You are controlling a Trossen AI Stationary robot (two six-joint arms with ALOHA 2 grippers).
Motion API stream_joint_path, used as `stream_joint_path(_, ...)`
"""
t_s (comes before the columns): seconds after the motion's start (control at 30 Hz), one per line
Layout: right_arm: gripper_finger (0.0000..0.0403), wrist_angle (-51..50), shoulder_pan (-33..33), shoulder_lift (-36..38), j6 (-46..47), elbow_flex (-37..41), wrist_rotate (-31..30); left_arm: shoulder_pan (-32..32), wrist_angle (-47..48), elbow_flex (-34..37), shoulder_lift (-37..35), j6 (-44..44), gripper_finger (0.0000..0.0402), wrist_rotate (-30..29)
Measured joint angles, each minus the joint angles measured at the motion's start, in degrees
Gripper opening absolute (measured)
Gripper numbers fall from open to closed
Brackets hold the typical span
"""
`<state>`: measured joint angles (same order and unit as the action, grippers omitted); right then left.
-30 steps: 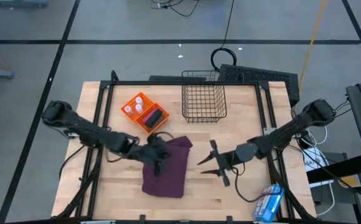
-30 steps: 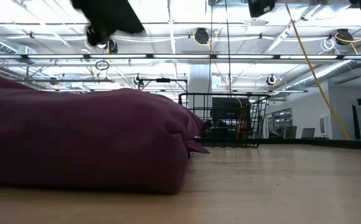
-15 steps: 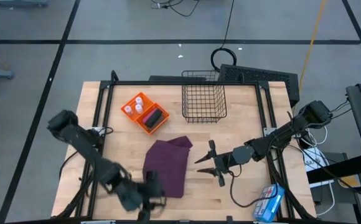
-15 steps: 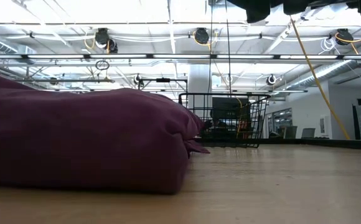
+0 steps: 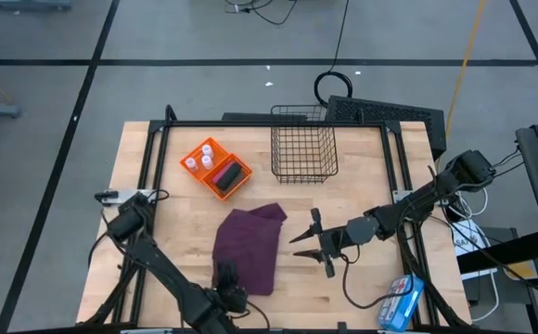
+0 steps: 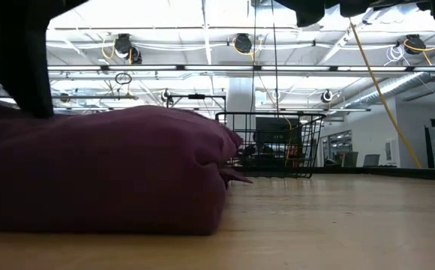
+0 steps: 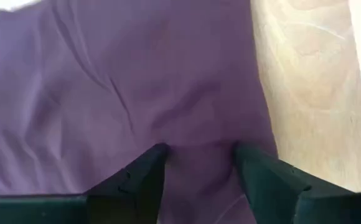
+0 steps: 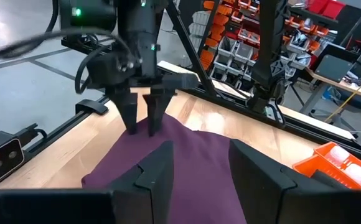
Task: Pick & Place Medicine items
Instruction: Put the purple patient gown into the black mesh basket
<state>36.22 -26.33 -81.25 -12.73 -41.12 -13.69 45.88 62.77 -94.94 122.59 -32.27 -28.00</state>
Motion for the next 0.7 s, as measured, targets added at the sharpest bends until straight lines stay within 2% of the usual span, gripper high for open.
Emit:
stream_joint_path(0.23, 0.0141, -0.01, 0.0, 0.0, 2.15, 0.0, 0.07, 1.53, 0.59, -0.18, -1.25, -5.43, 0.0222, 2.39)
stream_joint_path(0.4, 0.0141, -0.03, 0.0, 0.0, 4.24, 0.0, 0.12, 2.91, 0.16, -1.14, -4.2, -7.95, 0.0217, 3.55)
stream_joint_path(0.6, 0.0141, -0.06, -0.02, 0.0, 4.74, 0.0, 0.26, 4.14, 0.07, -0.33, -1.08, -7.23, 0.0205, 3.54)
stream_joint_path(0.7, 0.0141, -0.1, -0.02, 0.0, 4.68, 0.0, 0.28, 4.12, 0.18, -0.33, 0.29, -6.78, 0.0207, 1.55)
